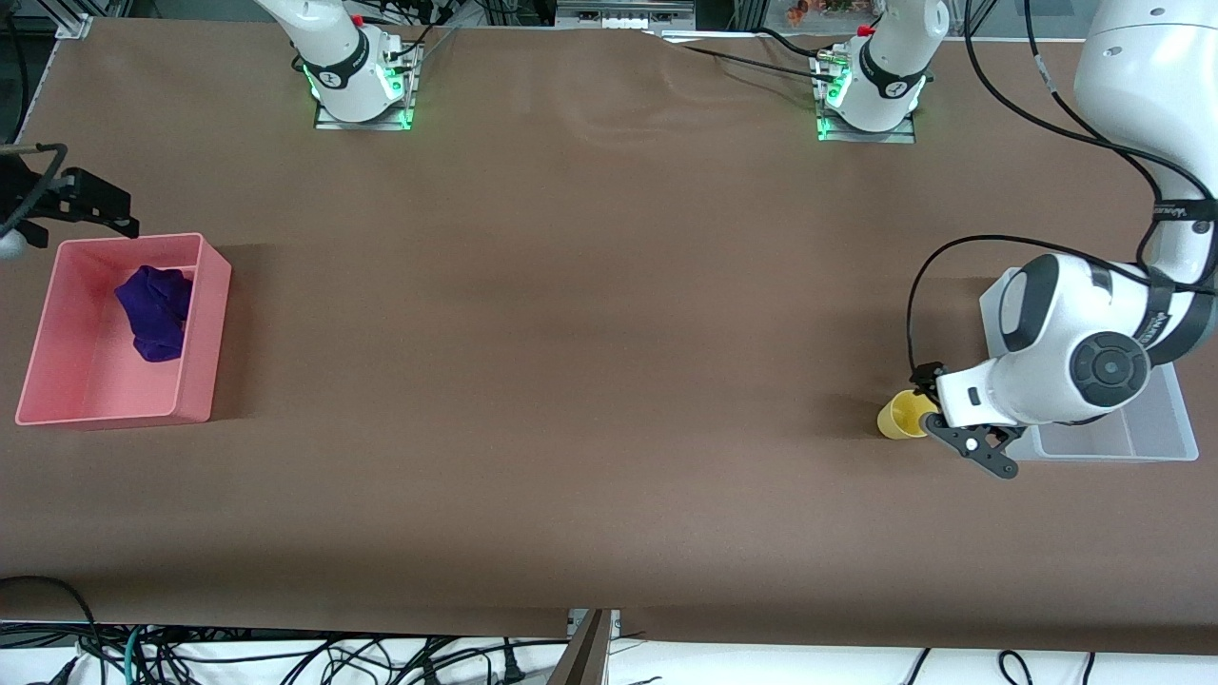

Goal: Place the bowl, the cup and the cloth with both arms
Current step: 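Lower the left gripper onto the yellow cup and grasp it, then carry the yellow cup with the left gripper into the green bowl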

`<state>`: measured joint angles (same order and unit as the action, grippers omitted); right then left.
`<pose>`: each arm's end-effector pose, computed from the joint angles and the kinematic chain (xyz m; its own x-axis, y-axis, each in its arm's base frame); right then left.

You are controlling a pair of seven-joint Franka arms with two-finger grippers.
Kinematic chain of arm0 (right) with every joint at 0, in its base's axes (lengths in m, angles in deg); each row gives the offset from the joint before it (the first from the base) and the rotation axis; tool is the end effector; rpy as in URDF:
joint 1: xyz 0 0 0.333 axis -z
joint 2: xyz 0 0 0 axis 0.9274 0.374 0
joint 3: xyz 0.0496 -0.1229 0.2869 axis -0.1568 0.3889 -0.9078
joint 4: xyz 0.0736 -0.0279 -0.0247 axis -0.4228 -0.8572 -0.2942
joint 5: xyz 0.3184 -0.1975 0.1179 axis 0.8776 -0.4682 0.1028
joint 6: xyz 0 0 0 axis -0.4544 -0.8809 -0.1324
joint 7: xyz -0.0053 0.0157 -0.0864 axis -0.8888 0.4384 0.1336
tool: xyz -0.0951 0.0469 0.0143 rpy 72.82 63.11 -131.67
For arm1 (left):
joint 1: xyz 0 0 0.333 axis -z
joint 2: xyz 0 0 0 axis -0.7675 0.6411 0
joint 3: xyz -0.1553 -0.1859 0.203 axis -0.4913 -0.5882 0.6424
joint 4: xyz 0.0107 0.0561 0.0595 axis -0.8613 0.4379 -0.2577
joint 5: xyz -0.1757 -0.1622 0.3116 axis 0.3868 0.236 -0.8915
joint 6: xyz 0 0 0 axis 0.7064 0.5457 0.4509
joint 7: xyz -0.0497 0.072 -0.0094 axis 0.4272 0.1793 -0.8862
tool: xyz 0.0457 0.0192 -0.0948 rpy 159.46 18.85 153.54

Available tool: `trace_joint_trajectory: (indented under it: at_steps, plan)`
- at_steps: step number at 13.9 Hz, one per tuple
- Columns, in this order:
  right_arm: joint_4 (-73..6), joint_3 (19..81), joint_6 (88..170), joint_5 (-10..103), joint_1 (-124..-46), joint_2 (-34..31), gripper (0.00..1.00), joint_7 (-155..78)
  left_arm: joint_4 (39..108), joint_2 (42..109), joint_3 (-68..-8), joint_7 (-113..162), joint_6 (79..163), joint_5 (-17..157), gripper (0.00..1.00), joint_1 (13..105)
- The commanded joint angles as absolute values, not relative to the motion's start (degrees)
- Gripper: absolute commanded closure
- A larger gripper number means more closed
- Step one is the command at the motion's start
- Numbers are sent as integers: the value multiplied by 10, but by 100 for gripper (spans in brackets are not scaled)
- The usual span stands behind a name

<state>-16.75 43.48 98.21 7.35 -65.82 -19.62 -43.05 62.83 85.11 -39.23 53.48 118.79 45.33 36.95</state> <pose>0.5728 -0.0165 0.6279 0.9882 0.1419 -0.0579 0.1437 -0.9892 0.0275 0.6873 -0.0265 0.2999 0.8260 -0.5508 -0.1199 -0.5540 -0.8325 0.0079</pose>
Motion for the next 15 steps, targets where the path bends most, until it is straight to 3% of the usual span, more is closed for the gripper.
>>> trace_joint_trajectory:
  at_steps: [1,5,6,7,8,9,15]
  plan:
    - [-173,434,979,74,-656,-206,0,-422,623,872,-387,529,1214,453,0,361]
    - [-173,434,978,68,-655,-200,0,-422,630,901,-385,533,1243,452,0,359]
    - [-173,434,978,68,-652,-200,0,-423,630,907,-385,533,1254,452,7,357]
    - [-173,432,981,67,-654,-200,0,-421,630,914,-385,531,1257,452,55,356]
    - [-173,433,982,68,-654,-200,0,-422,632,915,-384,526,1256,452,92,357]
    - [-173,433,983,69,-653,-199,0,-422,632,919,-384,528,1256,452,100,356]
    - [-172,432,978,74,-655,-199,0,-392,624,913,-385,533,1245,452,100,357]
